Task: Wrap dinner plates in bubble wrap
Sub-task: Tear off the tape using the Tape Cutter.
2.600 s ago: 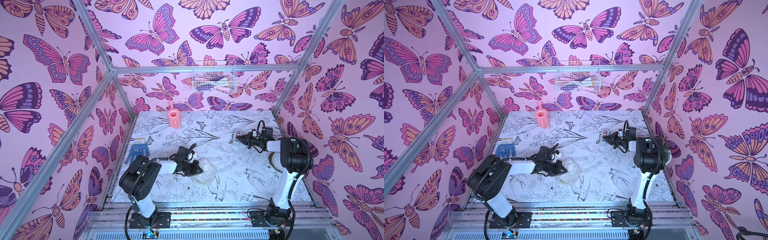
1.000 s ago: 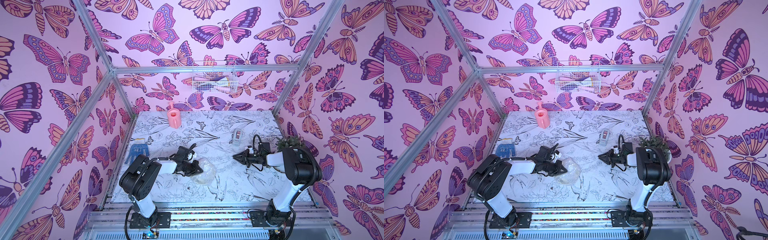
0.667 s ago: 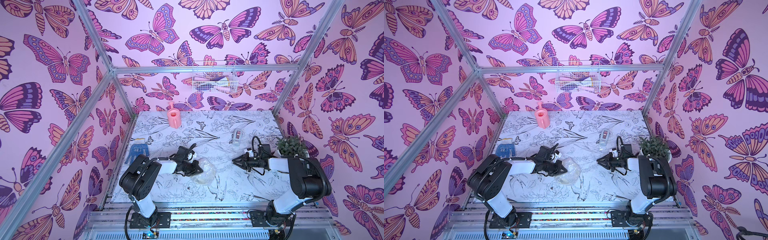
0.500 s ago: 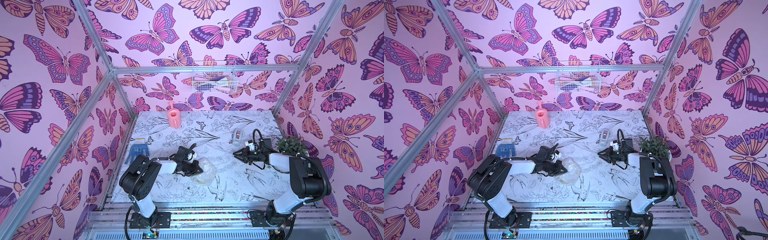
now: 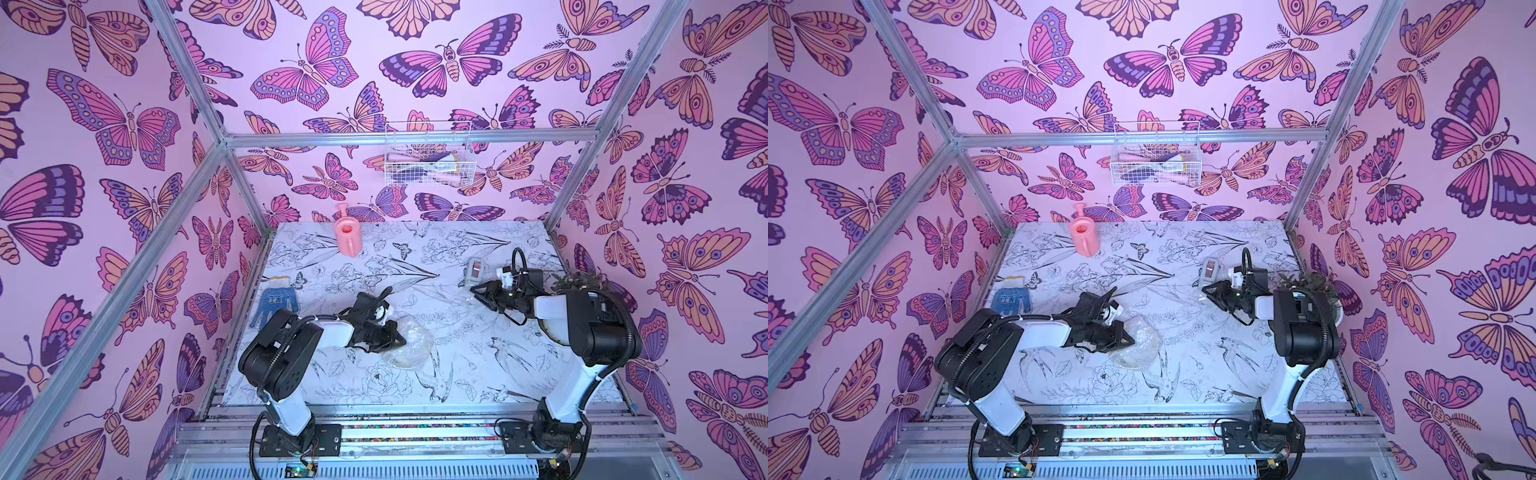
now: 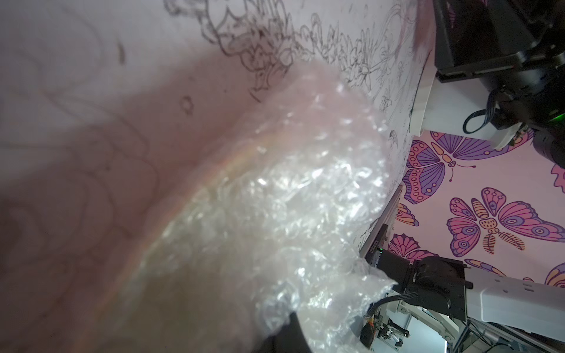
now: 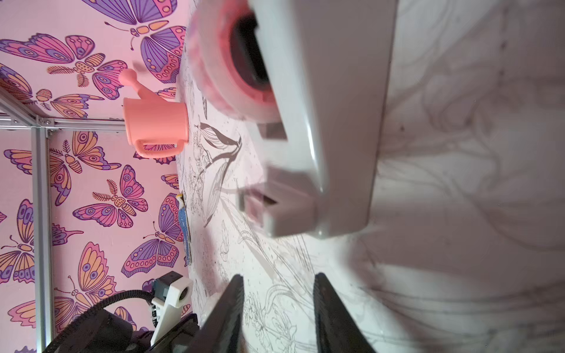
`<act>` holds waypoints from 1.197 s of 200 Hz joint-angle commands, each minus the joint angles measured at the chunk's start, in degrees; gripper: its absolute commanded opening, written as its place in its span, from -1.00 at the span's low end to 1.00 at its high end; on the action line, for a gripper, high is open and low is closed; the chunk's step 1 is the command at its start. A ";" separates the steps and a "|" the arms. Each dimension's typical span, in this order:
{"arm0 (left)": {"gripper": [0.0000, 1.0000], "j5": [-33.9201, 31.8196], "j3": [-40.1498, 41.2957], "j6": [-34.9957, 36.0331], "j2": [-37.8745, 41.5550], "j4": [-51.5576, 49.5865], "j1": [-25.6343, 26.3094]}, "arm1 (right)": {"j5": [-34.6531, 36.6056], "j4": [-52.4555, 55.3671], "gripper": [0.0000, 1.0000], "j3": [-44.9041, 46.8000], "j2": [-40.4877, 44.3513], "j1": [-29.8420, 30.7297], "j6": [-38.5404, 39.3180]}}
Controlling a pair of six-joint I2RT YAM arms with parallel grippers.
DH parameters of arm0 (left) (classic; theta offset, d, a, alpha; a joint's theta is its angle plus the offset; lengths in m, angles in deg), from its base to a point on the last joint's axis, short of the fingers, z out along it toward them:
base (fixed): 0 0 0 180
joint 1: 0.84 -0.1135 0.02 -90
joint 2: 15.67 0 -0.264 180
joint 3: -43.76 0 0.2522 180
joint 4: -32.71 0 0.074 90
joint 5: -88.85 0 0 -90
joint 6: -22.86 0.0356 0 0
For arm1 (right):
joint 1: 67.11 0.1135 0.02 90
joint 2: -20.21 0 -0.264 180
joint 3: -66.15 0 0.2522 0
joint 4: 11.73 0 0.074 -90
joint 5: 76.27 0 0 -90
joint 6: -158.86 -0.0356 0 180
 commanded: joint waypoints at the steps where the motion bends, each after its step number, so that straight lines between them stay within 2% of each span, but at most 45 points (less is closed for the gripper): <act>1: -1.00 -13.16 3.91 0.31 -6.28 -11.09 0.06 | 0.20 -4.81 -0.19 -1.85 -1.85 -0.22 0.77; 68: -1.00 -13.27 4.08 0.22 -6.14 -11.14 0.06 | -1.11 -4.58 -0.20 -3.48 -5.28 -0.22 0.21; 142: -1.00 -13.24 4.26 0.14 -5.84 -11.18 0.06 | 1.04 -2.12 -0.17 1.26 1.23 -2.16 3.45; 187: -1.00 -13.12 4.12 0.16 -6.15 -11.19 0.06 | -3.48 -5.42 -0.04 -0.42 -3.37 -1.94 1.09; 239: -1.00 -13.10 4.09 0.14 -5.99 -11.31 0.06 | -5.10 -8.13 -0.04 -3.04 -6.85 -0.23 -2.34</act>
